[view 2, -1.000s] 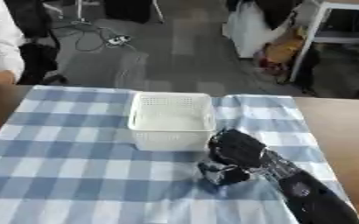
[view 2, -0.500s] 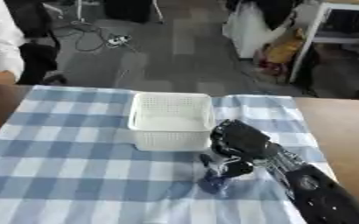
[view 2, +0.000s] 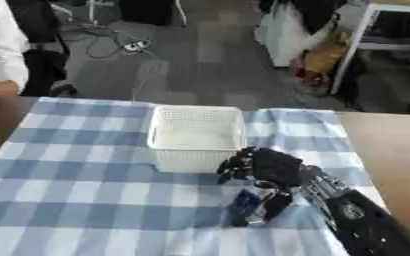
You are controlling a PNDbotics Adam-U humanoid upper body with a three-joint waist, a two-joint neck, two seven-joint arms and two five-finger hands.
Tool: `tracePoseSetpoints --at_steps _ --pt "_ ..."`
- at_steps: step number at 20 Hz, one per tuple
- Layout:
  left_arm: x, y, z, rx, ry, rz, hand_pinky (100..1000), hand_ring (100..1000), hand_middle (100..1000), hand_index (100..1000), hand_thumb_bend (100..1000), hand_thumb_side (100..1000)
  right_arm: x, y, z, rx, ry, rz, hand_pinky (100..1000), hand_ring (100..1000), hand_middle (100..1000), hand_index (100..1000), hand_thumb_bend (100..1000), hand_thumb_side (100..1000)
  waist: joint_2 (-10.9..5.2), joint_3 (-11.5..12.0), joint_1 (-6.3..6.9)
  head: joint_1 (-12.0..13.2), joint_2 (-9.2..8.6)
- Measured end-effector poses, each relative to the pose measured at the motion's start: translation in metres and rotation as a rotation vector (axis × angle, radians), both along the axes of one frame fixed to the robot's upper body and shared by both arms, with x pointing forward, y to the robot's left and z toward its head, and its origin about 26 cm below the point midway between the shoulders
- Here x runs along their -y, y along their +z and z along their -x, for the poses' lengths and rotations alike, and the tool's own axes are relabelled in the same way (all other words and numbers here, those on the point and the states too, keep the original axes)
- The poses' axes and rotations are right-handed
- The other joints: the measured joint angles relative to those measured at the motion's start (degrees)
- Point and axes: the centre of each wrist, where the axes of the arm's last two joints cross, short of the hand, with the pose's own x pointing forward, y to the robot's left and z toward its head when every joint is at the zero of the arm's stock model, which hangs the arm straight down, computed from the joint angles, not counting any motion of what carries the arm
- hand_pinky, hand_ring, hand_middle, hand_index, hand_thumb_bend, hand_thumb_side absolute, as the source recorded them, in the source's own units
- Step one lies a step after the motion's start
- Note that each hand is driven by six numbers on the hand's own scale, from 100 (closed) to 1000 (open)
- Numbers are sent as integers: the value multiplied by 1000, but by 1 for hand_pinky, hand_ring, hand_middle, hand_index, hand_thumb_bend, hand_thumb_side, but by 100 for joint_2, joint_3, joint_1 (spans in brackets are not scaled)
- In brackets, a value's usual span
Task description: Pick up objects on the table and place them in the box.
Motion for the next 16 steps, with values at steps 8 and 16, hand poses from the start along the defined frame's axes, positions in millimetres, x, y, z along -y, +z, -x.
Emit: tracePoseSetpoints --at_steps 8,16 --pt "1 3 -1 12 -7 -1 715 587 934 726 100 791 6 -19 -3 -44 -51 59 416 522 673 744 635 993 76 53 1 1 -32" --pt "8 11 -2 40 -27 15 716 586 939 725 100 795 13 -18 -10 18 -126 -13 100 292 495 595 552 863 323 187 26 -92 -395"
